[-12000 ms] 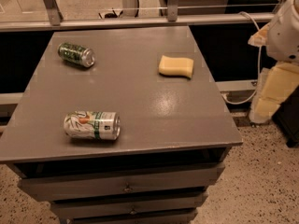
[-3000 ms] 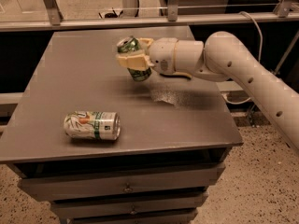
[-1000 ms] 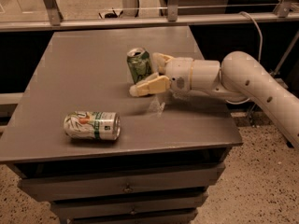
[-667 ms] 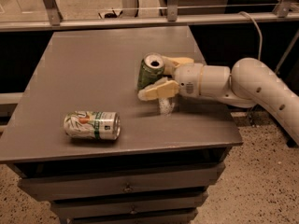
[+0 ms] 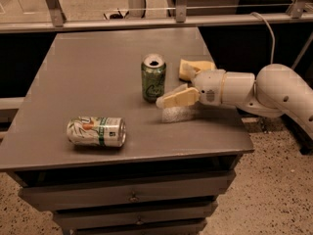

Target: Place green can upright

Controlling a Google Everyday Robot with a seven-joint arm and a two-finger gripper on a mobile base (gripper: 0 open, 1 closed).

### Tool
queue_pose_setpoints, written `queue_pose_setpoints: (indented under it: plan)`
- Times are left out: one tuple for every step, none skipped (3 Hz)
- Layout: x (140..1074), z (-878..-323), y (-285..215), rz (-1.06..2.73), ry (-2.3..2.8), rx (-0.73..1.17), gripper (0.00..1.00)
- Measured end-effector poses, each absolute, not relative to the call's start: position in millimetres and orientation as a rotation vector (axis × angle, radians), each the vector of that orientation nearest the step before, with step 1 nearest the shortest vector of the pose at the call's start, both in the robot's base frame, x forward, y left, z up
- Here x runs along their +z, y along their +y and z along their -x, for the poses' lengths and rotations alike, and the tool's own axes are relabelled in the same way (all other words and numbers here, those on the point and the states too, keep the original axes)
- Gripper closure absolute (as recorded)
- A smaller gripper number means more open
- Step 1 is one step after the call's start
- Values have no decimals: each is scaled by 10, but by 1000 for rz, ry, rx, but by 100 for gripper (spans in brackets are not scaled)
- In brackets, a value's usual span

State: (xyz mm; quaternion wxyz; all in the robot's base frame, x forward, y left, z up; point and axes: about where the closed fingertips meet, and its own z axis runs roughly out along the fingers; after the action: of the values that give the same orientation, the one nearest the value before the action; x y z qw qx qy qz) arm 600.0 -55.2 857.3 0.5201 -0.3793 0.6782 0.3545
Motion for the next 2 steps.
queue_pose_setpoints:
  plan:
    - [8598, -5991, -748, 906, 1633, 820, 0]
    - [8686, -6036, -816, 927, 1598, 817, 0]
